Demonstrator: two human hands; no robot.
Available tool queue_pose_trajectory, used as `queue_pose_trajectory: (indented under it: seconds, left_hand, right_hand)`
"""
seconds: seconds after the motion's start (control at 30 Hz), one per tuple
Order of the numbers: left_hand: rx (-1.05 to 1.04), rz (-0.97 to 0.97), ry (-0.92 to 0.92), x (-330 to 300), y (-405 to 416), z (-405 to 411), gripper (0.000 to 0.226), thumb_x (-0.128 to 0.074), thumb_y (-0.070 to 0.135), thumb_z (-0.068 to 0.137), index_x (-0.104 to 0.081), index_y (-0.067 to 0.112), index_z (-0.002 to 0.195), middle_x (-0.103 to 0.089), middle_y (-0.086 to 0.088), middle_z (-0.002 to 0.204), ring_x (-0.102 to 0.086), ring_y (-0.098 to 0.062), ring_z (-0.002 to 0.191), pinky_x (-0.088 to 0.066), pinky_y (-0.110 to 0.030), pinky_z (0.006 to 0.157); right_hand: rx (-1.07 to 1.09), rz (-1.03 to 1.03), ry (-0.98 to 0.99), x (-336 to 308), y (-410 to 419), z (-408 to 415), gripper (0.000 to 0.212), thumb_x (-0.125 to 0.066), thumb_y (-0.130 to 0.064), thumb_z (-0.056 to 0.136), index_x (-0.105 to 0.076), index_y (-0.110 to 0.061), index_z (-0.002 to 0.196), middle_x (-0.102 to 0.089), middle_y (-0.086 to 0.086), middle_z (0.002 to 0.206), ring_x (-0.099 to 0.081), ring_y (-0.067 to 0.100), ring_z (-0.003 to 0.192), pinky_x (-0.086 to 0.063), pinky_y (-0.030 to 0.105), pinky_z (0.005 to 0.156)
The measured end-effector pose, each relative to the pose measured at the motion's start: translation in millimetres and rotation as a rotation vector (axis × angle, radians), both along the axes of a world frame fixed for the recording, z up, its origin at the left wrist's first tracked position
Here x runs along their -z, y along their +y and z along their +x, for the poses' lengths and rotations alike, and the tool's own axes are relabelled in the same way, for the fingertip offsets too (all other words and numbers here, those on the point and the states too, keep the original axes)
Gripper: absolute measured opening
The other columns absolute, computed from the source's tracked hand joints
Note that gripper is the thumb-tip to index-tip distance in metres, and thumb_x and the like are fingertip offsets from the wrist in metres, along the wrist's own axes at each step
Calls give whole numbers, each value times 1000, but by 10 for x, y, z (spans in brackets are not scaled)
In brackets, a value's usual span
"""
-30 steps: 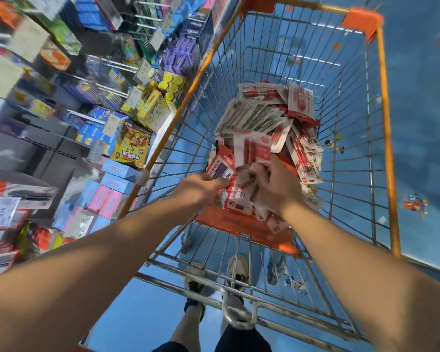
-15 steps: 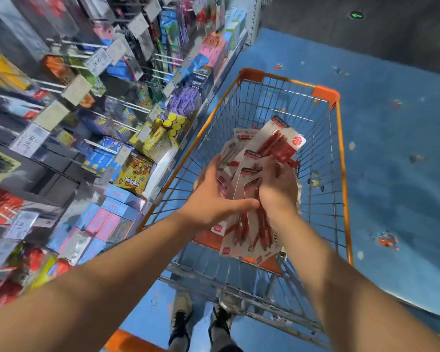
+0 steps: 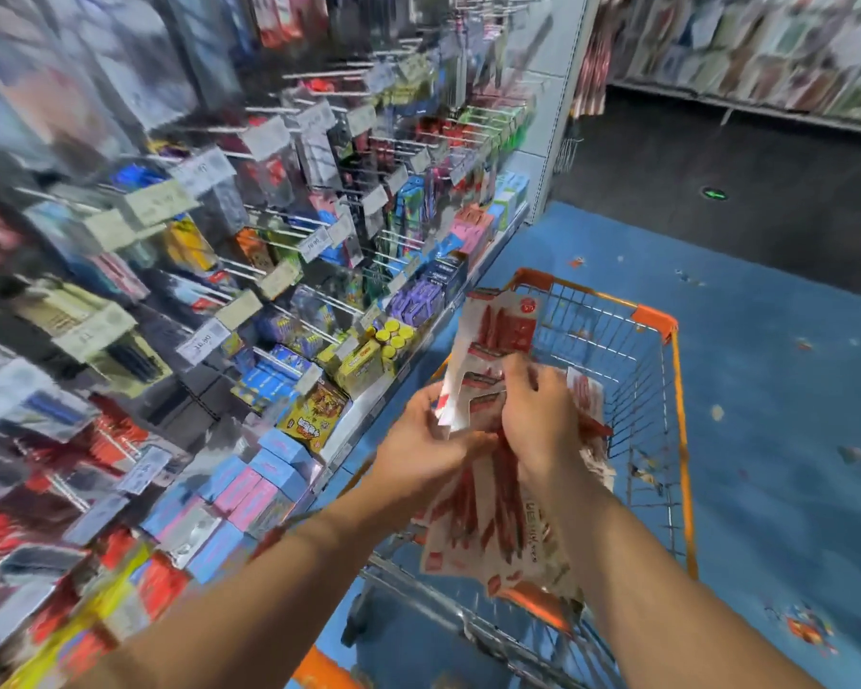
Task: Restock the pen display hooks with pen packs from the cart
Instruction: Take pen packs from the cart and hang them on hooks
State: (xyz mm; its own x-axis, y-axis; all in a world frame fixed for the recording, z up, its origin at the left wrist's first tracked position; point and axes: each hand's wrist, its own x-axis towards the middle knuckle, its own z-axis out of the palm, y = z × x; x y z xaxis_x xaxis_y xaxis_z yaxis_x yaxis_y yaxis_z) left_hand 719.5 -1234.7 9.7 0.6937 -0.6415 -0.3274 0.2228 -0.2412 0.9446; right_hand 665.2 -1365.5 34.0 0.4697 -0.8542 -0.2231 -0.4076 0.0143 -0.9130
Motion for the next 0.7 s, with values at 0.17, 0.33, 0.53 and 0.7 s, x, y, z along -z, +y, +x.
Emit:
queue_pose_trajectory:
  seconds: [0.17, 0.33, 0.53, 0.7]
  left_hand:
    - [-118, -74, 38, -213, 300, -33, 65, -86, 37, 71, -58, 23, 128, -77, 7, 112, -75, -14, 104, -58, -41, 96]
    - [-135, -29, -40, -397, 868, 21, 89, -93, 47, 67, -47, 29, 141, -72, 11, 128, -69, -14, 119, -54, -41, 104]
    - [-349, 41, -97, -579, 1811, 122, 64, -87, 47, 65, -56, 45, 121, -76, 7, 117, -73, -22, 109, -54, -52, 102]
    - [-566, 55, -125, -875, 2665, 105, 70, -82, 42, 60, -56, 37, 125, -78, 10, 109, -76, -14, 100, -57, -48, 99]
  right_hand:
    - [-92, 18, -83, -205, 329, 233, 33, -54, -43, 104, -64, -14, 93, -71, 5, 88, -68, 27, 86, -54, 40, 80]
    - [-205, 101, -86, -317, 864, 585, 45, -53, -53, 97, -69, -12, 97, -75, 12, 93, -70, 33, 89, -57, 47, 84]
    - [-528, 429, -101, -567, 1667, 828, 51, -43, -57, 104, -71, -15, 104, -79, 9, 94, -76, 25, 78, -58, 38, 69]
    - [-831, 565, -138, -719, 2391, 969, 53, -70, -63, 80, -71, -24, 116, -79, 1, 108, -74, 28, 104, -54, 54, 102]
